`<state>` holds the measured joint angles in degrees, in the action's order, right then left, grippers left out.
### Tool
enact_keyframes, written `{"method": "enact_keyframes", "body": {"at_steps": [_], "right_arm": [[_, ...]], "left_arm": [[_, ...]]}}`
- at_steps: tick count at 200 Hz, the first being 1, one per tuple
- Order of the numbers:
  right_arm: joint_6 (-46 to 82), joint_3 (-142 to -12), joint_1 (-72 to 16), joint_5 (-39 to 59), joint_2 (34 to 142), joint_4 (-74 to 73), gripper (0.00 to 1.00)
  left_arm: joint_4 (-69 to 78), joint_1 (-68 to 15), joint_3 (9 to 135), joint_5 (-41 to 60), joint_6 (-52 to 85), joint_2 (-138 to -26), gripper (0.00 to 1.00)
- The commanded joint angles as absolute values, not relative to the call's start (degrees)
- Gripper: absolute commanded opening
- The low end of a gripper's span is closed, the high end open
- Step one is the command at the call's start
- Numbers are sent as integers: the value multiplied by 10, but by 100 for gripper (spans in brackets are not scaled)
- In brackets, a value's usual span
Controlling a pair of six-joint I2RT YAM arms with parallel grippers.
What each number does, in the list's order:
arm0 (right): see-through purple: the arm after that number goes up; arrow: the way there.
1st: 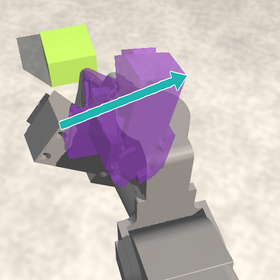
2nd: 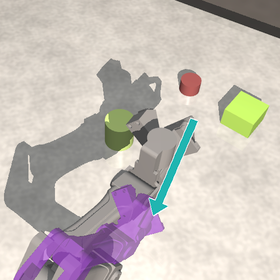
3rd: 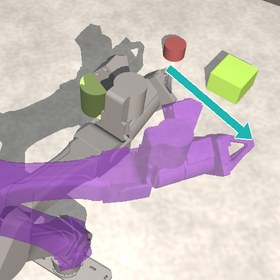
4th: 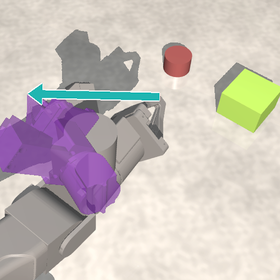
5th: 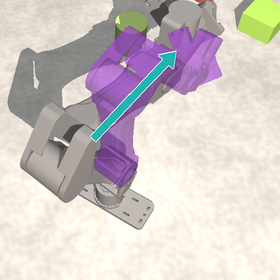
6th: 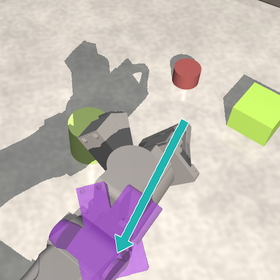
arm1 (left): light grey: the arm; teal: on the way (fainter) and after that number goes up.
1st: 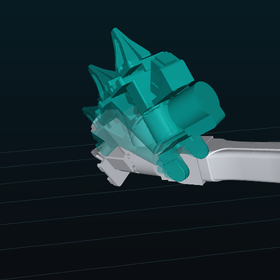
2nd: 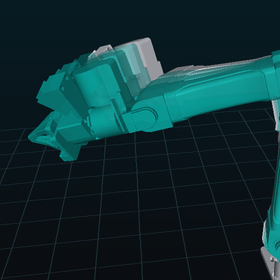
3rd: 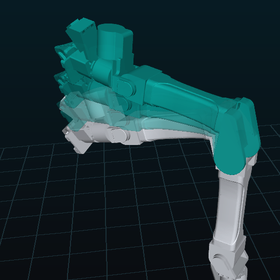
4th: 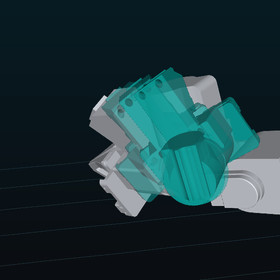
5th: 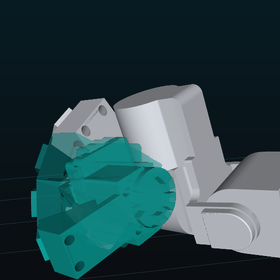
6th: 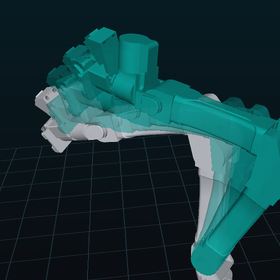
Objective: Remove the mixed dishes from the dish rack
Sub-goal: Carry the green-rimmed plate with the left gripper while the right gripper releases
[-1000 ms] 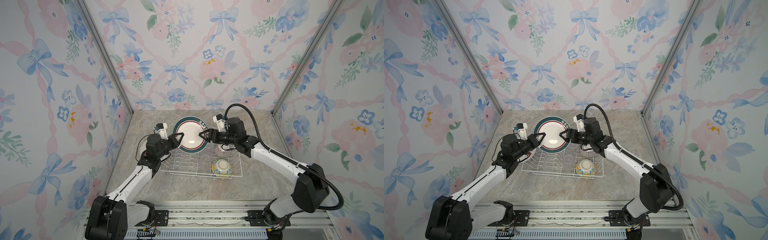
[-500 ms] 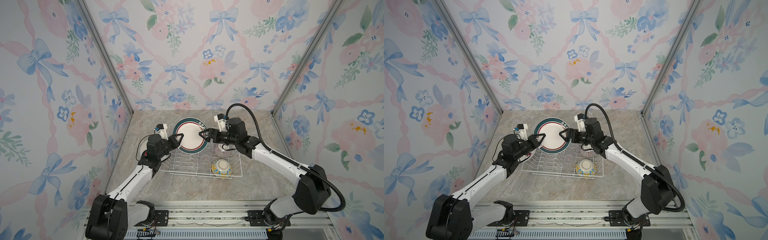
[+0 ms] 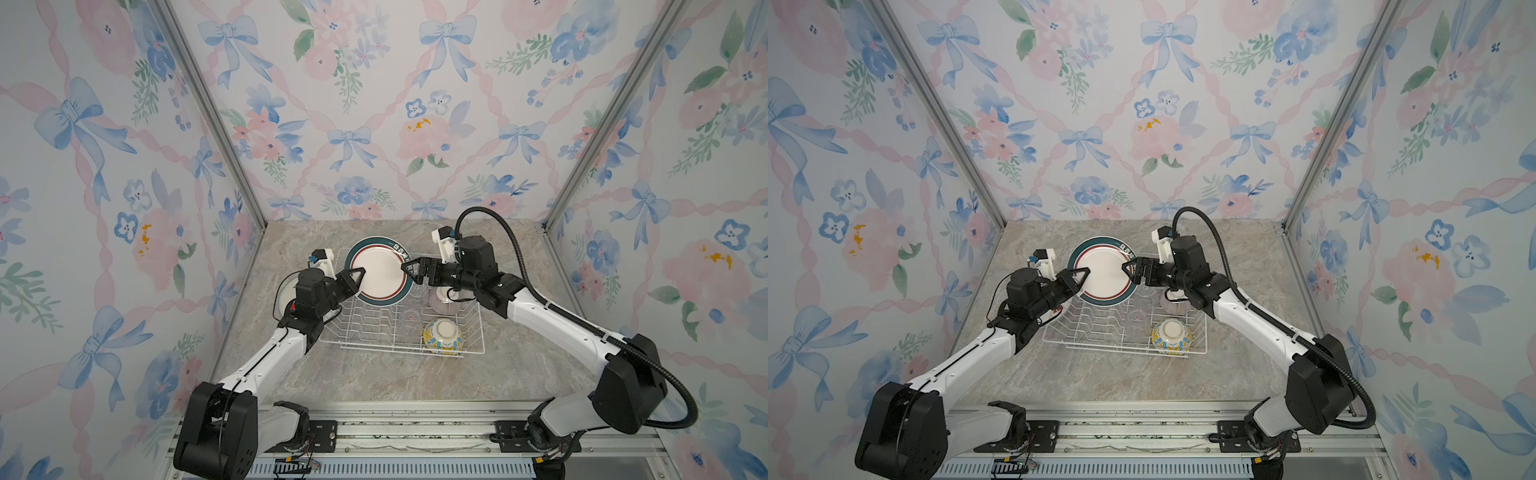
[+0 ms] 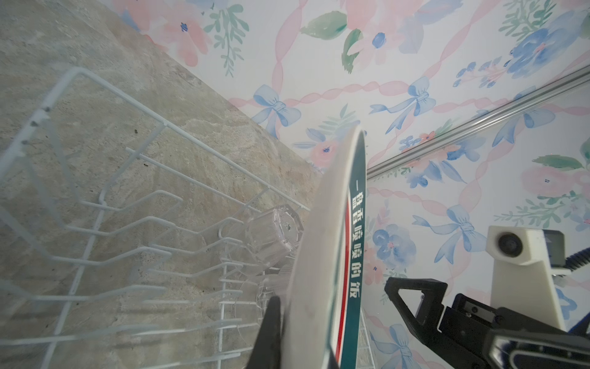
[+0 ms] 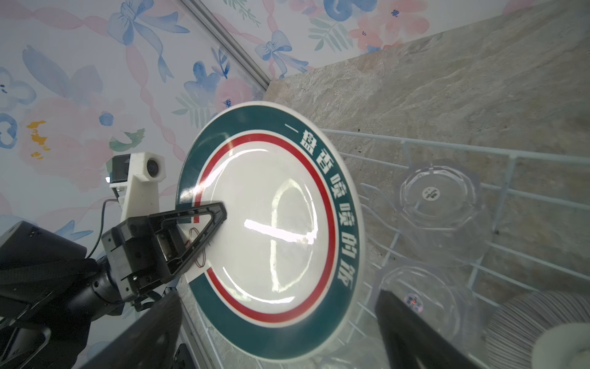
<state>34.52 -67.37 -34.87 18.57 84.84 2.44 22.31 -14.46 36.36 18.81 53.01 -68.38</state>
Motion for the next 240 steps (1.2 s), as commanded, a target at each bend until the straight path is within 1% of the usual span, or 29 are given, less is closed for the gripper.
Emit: {"method": "enact_keyframes", "body": {"at_steps": [1, 34, 70, 161, 240], "right_arm": [[326, -668, -341, 170, 833, 39, 97], [324, -666, -337, 169, 832, 43, 97], [322, -660, -335, 166, 830, 44, 97], [304, -654, -332, 153, 809, 74, 97], [301, -649, -332, 156, 805, 78, 97]], "left_arm": [[230, -135, 382, 176, 528, -685, 0], [210, -103, 374, 165, 533, -682, 0], [210, -58, 353, 175, 544, -660, 0], [183, 36, 302, 55, 577, -577, 0], [179, 117, 272, 35, 597, -523, 0]]}}
